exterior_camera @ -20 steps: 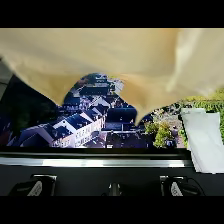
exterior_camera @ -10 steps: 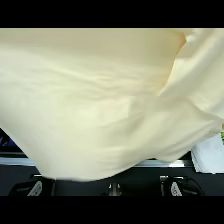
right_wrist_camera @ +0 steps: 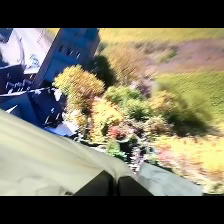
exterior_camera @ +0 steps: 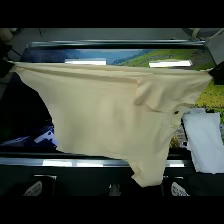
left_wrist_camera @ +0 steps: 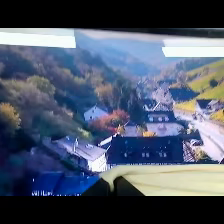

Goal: Fold the shirts.

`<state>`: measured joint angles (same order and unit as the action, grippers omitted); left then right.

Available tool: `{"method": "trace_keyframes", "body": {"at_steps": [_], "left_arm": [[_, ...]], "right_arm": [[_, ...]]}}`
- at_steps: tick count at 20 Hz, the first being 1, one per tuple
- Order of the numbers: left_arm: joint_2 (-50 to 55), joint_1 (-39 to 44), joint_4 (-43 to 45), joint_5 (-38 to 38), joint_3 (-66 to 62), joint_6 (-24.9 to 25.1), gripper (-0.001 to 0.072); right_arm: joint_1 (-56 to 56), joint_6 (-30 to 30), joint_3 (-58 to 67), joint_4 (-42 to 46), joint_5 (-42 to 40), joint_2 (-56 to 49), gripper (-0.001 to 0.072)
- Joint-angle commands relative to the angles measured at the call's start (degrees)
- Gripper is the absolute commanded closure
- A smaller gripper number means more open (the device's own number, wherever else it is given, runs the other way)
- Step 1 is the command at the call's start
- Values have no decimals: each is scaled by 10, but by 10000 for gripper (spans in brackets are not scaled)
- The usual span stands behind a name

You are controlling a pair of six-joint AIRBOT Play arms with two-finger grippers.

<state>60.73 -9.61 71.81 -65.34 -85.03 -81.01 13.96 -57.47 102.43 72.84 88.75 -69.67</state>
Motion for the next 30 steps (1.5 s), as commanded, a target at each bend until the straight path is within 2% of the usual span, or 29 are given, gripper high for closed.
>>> {"method": "trace_keyframes", "body": {"at_steps": [1, 5, 8, 10, 12, 14, 18, 24, 30], "left_arm": [[138, 0, 2, 63, 26, 13, 681], [285, 2, -5, 98, 7, 4, 681], [356, 2, -14, 106, -42, 5, 681], [385, 2, -14, 105, -67, 5, 681], [393, 2, -17, 104, -78, 14, 681], [381, -1, -17, 78, -78, 33, 681], [374, 6, -6, -87, -66, 39, 681], [391, 11, 7, -93, -1, 39, 682], [409, 11, 7, -90, 0, 39, 682]], "right_arm": [[-7, -4, -53, -65, -74, -155, 698], [-62, -3, -52, -69, -223, -300, 697], [-74, -4, -52, -79, -336, -339, 697], [-73, -5, -52, -76, -365, -339, 697], [-73, 3, -52, -76, -335, -329, 697], [-73, 5, -52, -59, -257, -301, 696], [-74, -6, -70, 18, -46, -273, 696], [-74, -35, -208, -35, -115, -274, 697], [-74, -52, -243, -27, -106, -274, 697]]}}
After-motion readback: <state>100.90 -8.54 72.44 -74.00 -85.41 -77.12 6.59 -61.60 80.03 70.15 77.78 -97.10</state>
